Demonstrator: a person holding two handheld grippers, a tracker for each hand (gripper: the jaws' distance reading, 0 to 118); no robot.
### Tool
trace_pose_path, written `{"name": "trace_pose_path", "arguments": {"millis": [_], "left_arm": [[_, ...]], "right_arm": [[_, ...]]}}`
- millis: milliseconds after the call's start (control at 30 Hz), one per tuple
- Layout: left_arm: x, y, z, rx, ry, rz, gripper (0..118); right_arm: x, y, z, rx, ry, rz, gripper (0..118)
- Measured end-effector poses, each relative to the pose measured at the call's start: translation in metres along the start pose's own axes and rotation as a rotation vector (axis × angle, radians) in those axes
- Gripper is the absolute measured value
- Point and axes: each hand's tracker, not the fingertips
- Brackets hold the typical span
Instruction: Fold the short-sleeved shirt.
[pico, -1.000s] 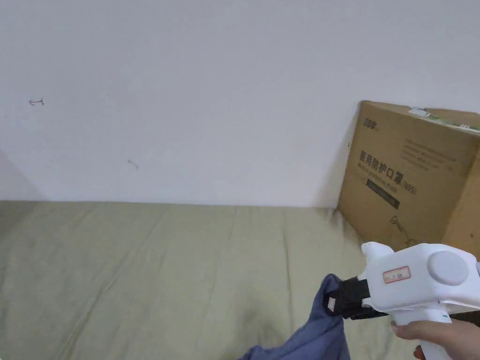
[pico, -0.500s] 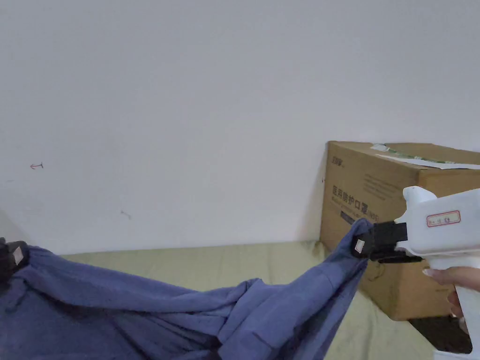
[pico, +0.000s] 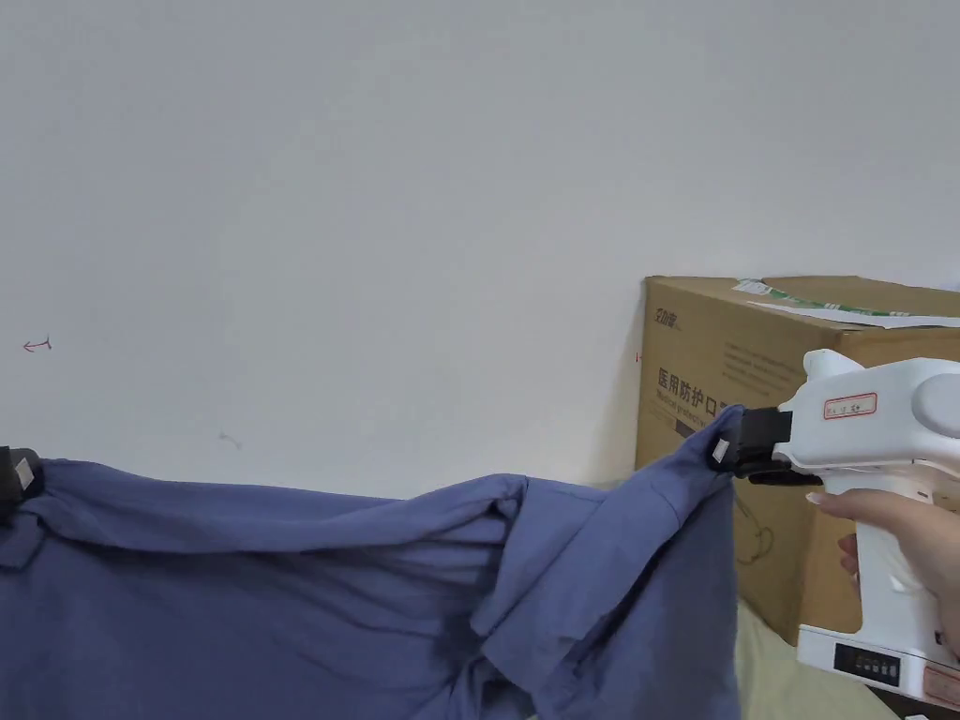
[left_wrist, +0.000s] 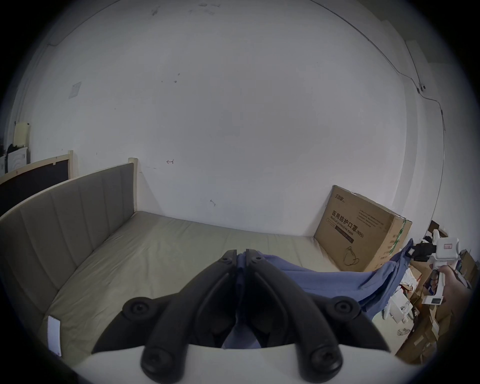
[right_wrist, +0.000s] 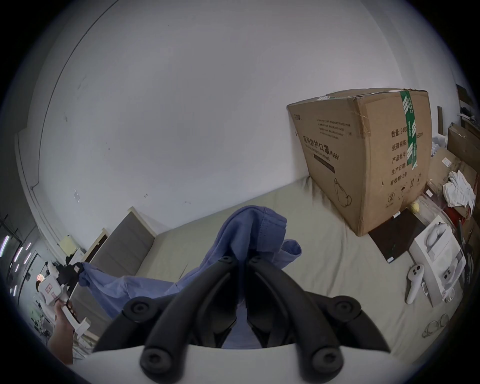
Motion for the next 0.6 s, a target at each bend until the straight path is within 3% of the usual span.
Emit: {"name": "trace_pose_path", "arguments": {"millis": [167, 300, 467, 600], "left_arm": [[-0.012, -0.019, -0.034, 0.066, 0.009, 0.051, 5], [-0.023, -0.054, -0.033, 0.097, 0.009, 0.050, 5], [-0.052, -0.135, -0.027, -0.177, -0.014, 0.094, 5], [-0.072, -0.222, -0.008, -0.426, 0.016, 0.034, 5]], "right_arm": [[0.004, -0.003, -0.042, 0.051, -0.013, 0.007, 4], [0.015, -0.030, -0.068, 0.043, -0.020, 0.091, 4], [0.051, -0.121, -0.096, -0.165, -0.069, 0.124, 4], [0.098, -0.217, -0.101, -0.390, -0.090, 0.121, 4]]}}
